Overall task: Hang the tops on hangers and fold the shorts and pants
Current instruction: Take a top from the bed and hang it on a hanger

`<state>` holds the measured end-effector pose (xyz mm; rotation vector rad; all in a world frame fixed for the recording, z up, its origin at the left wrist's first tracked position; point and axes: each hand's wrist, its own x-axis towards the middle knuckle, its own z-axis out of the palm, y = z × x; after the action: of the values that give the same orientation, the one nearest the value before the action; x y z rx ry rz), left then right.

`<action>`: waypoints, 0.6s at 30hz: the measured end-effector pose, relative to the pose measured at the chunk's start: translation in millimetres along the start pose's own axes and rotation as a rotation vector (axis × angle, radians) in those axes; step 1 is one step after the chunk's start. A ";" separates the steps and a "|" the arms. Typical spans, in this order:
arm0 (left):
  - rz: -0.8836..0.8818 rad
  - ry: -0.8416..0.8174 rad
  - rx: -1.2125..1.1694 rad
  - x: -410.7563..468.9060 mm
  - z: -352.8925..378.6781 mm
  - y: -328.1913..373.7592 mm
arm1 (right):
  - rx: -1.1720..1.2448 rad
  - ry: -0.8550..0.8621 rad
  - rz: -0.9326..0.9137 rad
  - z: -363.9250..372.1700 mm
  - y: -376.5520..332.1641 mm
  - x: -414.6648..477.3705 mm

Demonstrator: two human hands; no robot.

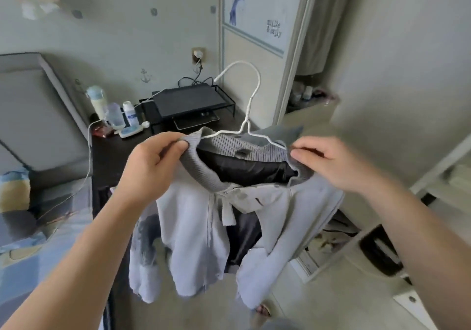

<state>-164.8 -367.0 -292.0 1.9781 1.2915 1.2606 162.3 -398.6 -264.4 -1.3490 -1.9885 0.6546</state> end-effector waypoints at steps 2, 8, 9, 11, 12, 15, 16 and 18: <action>0.044 -0.017 -0.006 36.1 33.3 10.9 | -0.047 0.024 0.016 -33.9 13.1 3.4; 0.156 -0.112 -0.012 136.2 144.9 41.6 | -0.173 0.075 0.157 -129.7 63.9 -3.5; 0.191 -0.132 -0.011 149.7 164.8 49.6 | -0.163 0.089 0.178 -143.3 72.1 -7.9; 0.254 -0.177 -0.025 174.7 204.3 67.0 | -0.121 0.142 0.214 -167.8 85.2 -19.2; 0.283 -0.201 -0.035 186.6 223.6 75.4 | -0.101 0.182 0.233 -178.5 90.7 -25.3; 0.400 -0.266 -0.058 219.8 280.4 99.6 | -0.031 0.328 0.306 -202.0 105.2 -45.7; 0.438 -0.279 -0.061 230.4 299.0 107.3 | -0.007 0.394 0.337 -206.6 109.2 -51.8; 0.482 -0.313 -0.064 251.8 337.0 121.6 | 0.049 0.552 0.384 -212.2 115.0 -57.4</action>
<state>221.5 -165.6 -248.0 2.4073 0.6380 1.1079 405.6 -401.8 -216.2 -1.6810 -1.2841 0.4268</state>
